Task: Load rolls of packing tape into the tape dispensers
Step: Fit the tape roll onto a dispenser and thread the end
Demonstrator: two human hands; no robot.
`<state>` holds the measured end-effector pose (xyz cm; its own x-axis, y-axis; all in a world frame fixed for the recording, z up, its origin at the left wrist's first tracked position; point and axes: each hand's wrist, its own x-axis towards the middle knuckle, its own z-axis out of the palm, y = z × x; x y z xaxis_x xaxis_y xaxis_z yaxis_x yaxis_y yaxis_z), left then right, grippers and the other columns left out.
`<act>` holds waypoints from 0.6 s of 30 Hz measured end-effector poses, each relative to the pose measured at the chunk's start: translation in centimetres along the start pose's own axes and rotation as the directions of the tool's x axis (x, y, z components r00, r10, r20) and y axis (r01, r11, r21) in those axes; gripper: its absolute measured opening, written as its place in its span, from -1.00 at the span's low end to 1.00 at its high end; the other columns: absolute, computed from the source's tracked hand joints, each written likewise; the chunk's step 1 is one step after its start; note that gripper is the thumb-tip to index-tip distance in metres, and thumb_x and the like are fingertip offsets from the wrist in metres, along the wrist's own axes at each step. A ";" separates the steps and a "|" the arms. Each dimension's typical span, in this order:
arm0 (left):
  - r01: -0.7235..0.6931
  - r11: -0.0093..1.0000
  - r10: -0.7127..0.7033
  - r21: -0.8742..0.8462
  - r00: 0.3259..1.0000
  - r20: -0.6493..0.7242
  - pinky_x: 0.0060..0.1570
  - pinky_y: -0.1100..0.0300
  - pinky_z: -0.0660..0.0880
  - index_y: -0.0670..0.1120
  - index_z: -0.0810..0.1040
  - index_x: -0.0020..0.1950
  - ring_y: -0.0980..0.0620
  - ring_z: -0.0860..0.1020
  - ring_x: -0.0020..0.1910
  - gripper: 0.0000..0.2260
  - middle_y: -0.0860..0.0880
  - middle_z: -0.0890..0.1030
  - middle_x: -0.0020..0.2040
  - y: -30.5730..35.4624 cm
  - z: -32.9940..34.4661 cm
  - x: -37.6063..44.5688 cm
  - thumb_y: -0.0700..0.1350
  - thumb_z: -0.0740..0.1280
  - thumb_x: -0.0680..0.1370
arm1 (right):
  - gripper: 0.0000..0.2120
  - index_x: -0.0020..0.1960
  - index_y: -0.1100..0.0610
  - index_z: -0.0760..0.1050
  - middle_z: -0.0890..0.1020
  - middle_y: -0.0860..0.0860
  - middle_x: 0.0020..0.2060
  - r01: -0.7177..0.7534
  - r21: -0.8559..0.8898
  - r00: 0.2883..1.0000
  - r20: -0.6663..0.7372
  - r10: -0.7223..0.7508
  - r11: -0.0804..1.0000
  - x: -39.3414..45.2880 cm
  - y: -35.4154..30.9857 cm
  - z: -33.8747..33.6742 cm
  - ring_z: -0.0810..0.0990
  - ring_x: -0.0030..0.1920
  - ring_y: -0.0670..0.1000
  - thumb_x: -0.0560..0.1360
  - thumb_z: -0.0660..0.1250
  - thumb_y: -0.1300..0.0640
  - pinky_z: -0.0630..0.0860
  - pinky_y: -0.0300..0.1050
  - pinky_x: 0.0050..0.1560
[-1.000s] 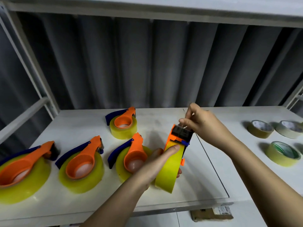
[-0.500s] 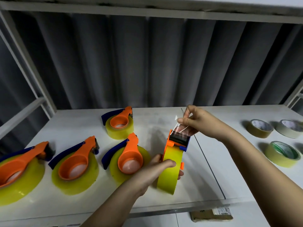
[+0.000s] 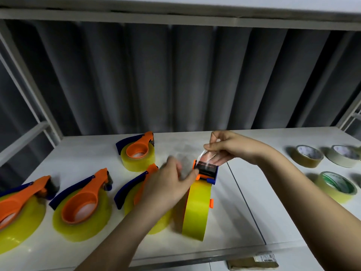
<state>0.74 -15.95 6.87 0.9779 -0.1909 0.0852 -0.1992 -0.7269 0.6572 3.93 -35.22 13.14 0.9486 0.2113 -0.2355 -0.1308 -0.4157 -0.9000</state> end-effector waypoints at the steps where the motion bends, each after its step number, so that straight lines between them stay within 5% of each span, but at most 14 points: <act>1: -0.058 0.988 0.050 -0.144 0.997 -0.062 -0.04 0.10 0.53 0.01 0.43 0.01 0.05 0.56 -0.06 -0.70 0.07 0.57 -0.07 0.1 0.1 1.2 0.21 0.31 0.49 | -0.81 -0.17 0.13 0.34 0.70 0.06 -0.33 0.001 0.002 1.000 0.001 -0.001 1.000 0.1 0.0 0.0 0.69 -0.34 -0.04 0.55 0.32 0.16 0.63 -0.23 -0.30; 3: -0.045 0.901 0.043 -0.431 0.999 -0.014 -0.01 0.18 0.48 -0.01 0.48 -0.03 0.05 0.56 -0.03 -0.84 0.04 0.59 -0.06 1.2 0.0 3.8 0.05 0.35 0.52 | -0.81 -0.16 0.13 0.33 0.70 0.03 -0.34 0.005 -0.008 1.000 -0.002 -0.005 1.000 0.1 0.0 0.1 0.68 -0.35 -0.06 0.56 0.31 0.15 0.62 -0.24 -0.30; 6: 0.160 0.751 -0.034 -0.640 0.978 0.205 -0.01 0.18 0.48 -0.03 0.53 -0.05 0.04 0.61 -0.04 -0.86 0.02 0.64 -0.09 2.7 -0.4 6.1 0.03 0.30 0.56 | -0.80 -0.17 0.12 0.34 0.70 0.02 -0.32 0.020 -0.017 1.000 -0.016 -0.020 1.000 0.2 0.2 0.1 0.66 -0.34 -0.07 0.55 0.32 0.12 0.62 -0.25 -0.28; 12: 0.280 0.641 -0.055 -0.714 0.945 0.322 -0.18 0.21 0.52 -0.02 0.52 -0.15 0.05 0.65 -0.19 -0.89 0.02 0.65 -0.18 3.8 -0.5 7.5 -0.05 0.30 0.55 | -0.79 -0.20 0.11 0.36 0.70 0.00 -0.35 0.072 0.008 0.996 -0.048 -0.072 0.997 0.2 0.5 0.4 0.65 -0.35 -0.06 0.54 0.34 0.11 0.61 -0.25 -0.28; 18: 0.294 0.637 -0.091 -0.712 0.947 0.309 -0.03 0.11 0.59 -0.04 0.54 -0.10 0.01 0.65 -0.13 -0.97 -0.06 0.65 -0.10 4.0 -0.4 8.0 -0.12 0.34 0.54 | -0.80 -0.14 0.13 0.35 0.70 -0.01 -0.33 0.077 -0.018 0.995 -0.056 -0.078 0.997 0.5 0.7 0.5 0.69 -0.30 -0.06 0.55 0.32 0.07 0.62 -0.25 -0.28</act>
<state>7.84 -20.11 10.50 0.9244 -0.3183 -0.2103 0.2053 -0.0495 0.9774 4.21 -34.97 12.26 0.9706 0.1931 -0.1440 -0.0525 -0.4137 -0.9089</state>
